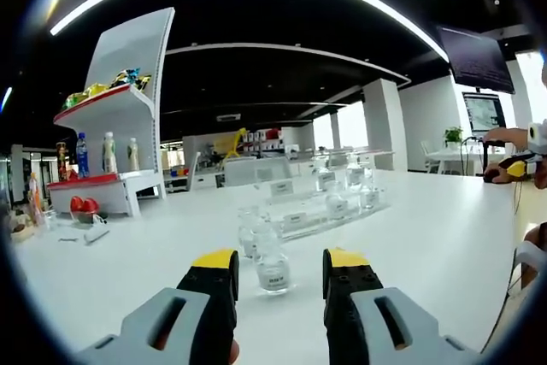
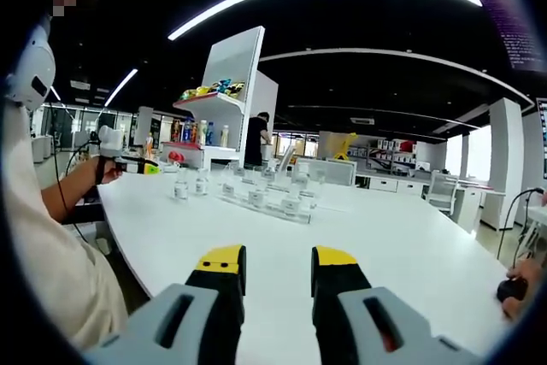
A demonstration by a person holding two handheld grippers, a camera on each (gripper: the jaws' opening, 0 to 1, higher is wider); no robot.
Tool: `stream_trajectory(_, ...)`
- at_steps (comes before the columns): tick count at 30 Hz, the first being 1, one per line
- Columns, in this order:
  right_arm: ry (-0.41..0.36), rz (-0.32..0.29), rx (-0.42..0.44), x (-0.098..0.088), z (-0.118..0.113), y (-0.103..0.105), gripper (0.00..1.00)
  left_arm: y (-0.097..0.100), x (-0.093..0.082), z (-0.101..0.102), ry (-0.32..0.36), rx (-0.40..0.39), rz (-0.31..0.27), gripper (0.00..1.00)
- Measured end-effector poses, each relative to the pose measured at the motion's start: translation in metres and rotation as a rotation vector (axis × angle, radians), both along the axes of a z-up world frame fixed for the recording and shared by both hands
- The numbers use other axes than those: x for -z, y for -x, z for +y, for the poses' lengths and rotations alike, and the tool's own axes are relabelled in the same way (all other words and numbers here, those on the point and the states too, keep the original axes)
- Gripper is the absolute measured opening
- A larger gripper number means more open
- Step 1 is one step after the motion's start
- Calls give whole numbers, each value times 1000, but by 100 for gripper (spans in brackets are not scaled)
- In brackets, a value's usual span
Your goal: Identify the label on the chemical reagent bottle, grasp the chemical reagent bottle, and place it in the designated position on the reagent rack
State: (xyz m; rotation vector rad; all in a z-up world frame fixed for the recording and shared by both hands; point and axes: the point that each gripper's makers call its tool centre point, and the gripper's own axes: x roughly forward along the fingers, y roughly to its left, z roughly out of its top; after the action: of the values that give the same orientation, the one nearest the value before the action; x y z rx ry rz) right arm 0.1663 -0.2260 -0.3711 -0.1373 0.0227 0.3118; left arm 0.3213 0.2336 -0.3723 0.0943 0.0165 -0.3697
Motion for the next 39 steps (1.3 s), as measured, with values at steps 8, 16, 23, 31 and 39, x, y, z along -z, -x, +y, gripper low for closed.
stream_trajectory(8, 4, 13, -6, 3, 3, -5, 30, -14, 1, -2, -17, -1, 2, 40)
stream_trajectory(16, 5, 11, -8, 0, 5, -7, 30, -28, 2, -11, -33, 5, 10, 40)
stream_trajectory(23, 7, -1, -6, -6, 3, -9, 30, -41, 9, -20, -56, 10, 25, 40)
stream_trajectory(31, 17, 4, -6, -9, 5, -10, 30, -63, 21, -17, -57, -37, 41, 40)
stream_trajectory(39, 28, 0, 0, -14, 3, -13, 30, -65, 19, -14, -21, -50, 49, 40)
